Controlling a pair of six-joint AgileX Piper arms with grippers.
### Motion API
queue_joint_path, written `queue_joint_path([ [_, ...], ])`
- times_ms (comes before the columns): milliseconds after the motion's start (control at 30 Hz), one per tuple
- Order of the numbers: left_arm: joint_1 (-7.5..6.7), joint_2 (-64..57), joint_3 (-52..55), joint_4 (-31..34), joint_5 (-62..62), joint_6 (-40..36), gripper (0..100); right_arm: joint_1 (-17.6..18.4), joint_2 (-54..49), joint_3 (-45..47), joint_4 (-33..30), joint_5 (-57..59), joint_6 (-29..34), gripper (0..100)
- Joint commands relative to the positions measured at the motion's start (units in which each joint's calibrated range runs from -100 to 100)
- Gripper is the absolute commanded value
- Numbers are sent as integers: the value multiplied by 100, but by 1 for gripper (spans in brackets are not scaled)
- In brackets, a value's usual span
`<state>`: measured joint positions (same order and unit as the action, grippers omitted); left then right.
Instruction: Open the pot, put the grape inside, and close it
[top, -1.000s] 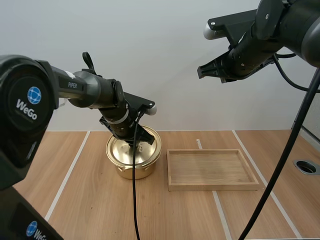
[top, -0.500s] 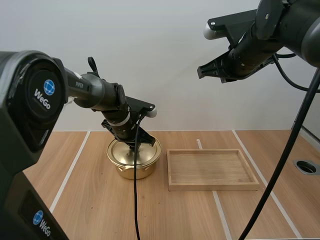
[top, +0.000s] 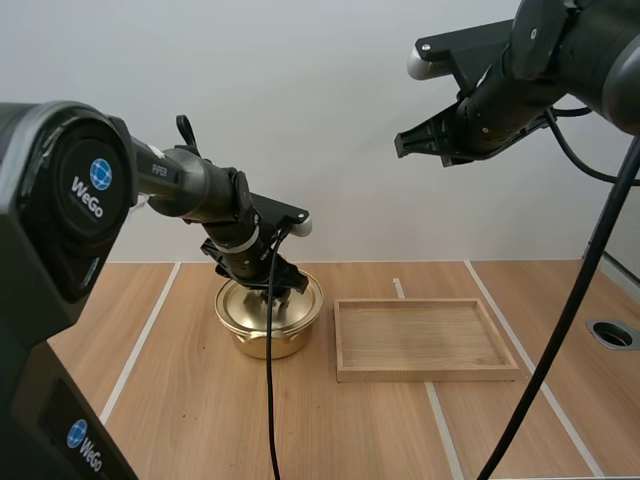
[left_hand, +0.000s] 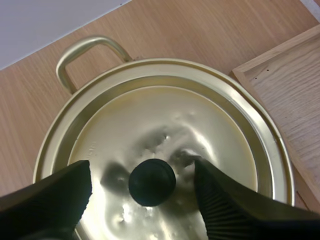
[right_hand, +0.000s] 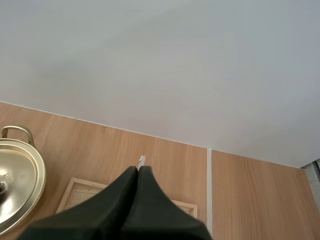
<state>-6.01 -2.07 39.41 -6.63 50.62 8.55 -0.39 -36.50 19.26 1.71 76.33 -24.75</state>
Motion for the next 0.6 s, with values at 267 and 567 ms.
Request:
queue_joint_path([
  [267,-7,43,-113,171,997,85,100,-21,-91,8,11,-39,-21,0],
  [567,-7,-510,-924,182,1715,85,100,-21,-91,8,11,-39,-21,0],
])
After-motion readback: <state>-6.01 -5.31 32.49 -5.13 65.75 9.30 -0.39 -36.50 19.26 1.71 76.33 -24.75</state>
